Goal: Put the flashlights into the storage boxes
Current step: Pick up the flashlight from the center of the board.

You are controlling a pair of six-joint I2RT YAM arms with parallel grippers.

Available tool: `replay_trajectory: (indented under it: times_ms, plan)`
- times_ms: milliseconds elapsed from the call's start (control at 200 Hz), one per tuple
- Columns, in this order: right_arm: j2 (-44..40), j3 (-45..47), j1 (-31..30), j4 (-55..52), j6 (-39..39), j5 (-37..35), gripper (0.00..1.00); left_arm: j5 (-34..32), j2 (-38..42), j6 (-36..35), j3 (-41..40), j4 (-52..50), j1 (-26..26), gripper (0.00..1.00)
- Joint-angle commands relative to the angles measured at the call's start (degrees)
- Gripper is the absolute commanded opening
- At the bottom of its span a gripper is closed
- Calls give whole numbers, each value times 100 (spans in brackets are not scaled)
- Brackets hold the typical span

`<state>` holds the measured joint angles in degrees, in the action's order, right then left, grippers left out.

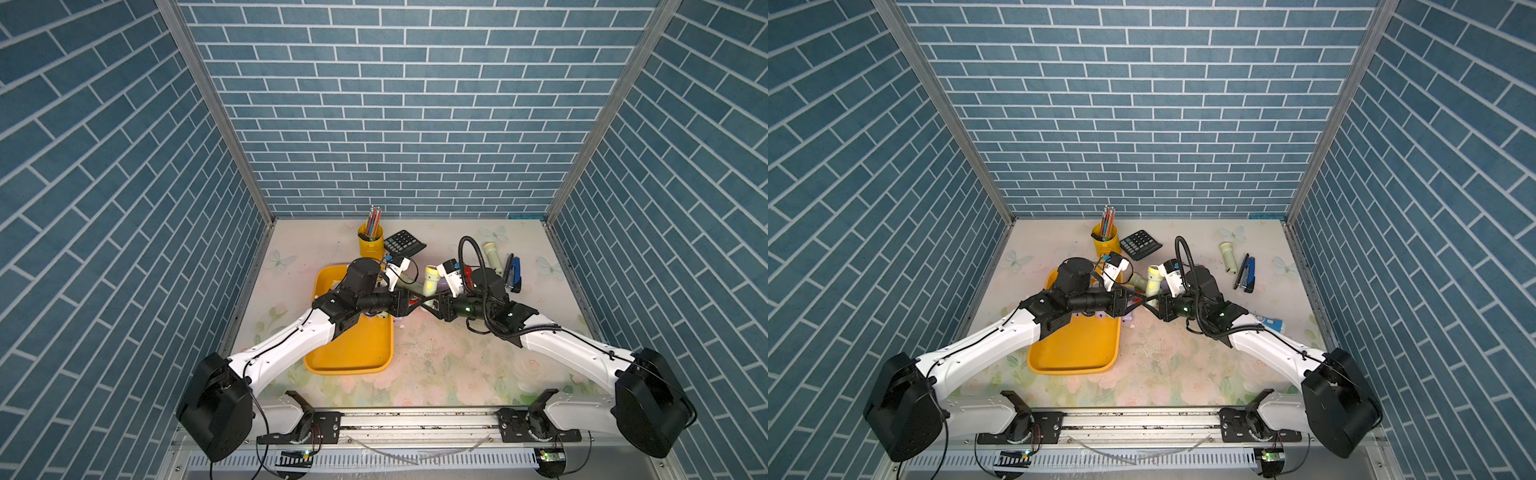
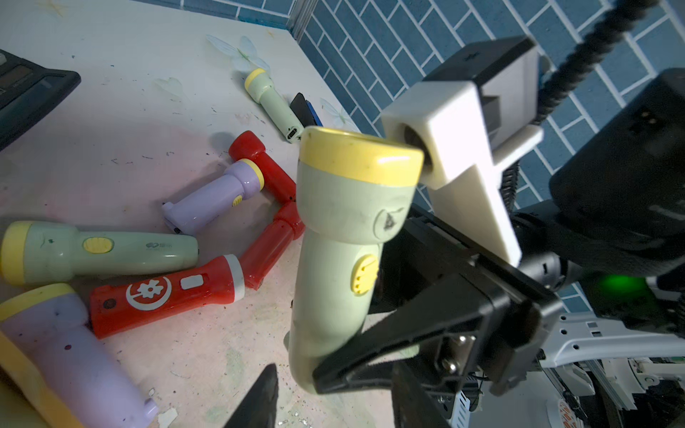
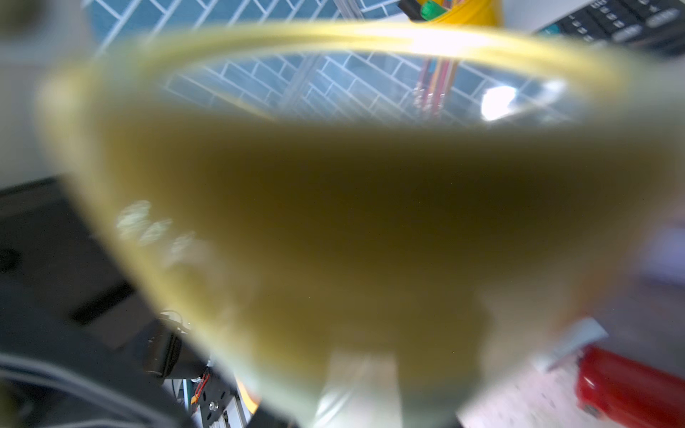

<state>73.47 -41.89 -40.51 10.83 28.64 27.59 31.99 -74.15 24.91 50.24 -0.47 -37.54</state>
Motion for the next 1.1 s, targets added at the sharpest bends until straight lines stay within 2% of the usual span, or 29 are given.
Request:
replay_trajectory:
  times_ms: [0,520,995,1095]
  plan:
    - [78,146,-93,759,133,267,22,-131,-69,-38,171,215,-59,50]
    - [229,170,-212,938,54,545,23,-193,-126,194,122,858,-65,48]
    - [247,207,-273,1156,28,746,24,-87,-454,189,267,864,-184,45]
    - [229,220,-284,1122,1,717,24,-87,-461,190,276,864,-193,40]
